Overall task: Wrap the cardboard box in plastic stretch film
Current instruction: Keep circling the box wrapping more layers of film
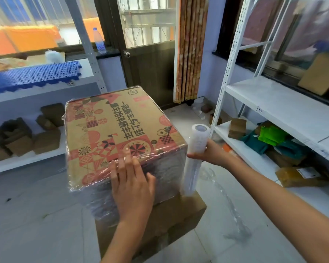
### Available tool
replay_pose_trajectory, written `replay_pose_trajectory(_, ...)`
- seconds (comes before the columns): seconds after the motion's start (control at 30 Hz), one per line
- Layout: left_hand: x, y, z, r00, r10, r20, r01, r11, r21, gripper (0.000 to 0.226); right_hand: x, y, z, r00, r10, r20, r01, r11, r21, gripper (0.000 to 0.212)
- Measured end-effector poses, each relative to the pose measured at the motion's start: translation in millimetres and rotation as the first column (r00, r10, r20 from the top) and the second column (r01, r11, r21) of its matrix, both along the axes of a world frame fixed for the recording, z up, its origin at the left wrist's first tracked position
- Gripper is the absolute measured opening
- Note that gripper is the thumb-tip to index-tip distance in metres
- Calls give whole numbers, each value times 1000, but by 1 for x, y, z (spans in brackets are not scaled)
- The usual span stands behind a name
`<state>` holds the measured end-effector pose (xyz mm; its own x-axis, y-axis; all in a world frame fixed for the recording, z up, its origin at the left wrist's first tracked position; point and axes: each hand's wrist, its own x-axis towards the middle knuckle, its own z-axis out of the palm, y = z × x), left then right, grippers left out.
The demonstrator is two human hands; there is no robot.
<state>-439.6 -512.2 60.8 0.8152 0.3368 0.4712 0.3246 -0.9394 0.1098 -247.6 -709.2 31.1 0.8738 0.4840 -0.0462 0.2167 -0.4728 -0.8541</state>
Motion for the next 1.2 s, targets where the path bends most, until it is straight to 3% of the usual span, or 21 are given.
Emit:
replay_pose_trajectory(0.07,12,-21,5,996,-92,19,91,995,42,59,2,4,-1,1000,11,-28,-11,1000,9,57)
replay_pose_trajectory(0.2,40,-57,9,950,-311,-10,309,940,146,56,7,2,-3,994,77,-72,-73,996,55,50)
replay_pose_trajectory(0.3,56,-63,3,962,-262,-78,269,957,106,50,13,0,-7,985,146,-92,-138,986,92,46)
replay_pose_trajectory(0.47,68,-64,-8,977,-172,-123,183,979,91,55,21,-3,-17,956,277,-100,-235,922,308,46)
replay_pose_trajectory(0.53,70,-68,-8,982,-144,-118,148,989,27,51,27,-6,-20,928,361,-91,-317,894,318,60)
replay_pose_trajectory(0.67,72,-72,-8,990,-74,-120,71,997,-24,51,45,-20,-24,818,560,-135,-534,825,184,92)
replay_pose_trajectory(0.83,78,-80,-7,995,-1,-102,0,1000,-7,50,54,-26,-33,780,595,-195,-588,803,99,53)
replay_pose_trajectory(0.93,78,-81,-7,995,18,-94,-19,1000,-7,49,49,-23,-42,798,561,-220,-548,828,123,51)
replay_pose_trajectory(1.1,75,-78,-11,998,14,-69,-13,1000,11,47,42,-27,-51,798,551,-244,-472,823,315,41)
replay_pose_trajectory(1.2,75,-78,-14,999,2,-48,-2,1000,-3,45,44,-33,-48,808,537,-243,-457,831,316,36)
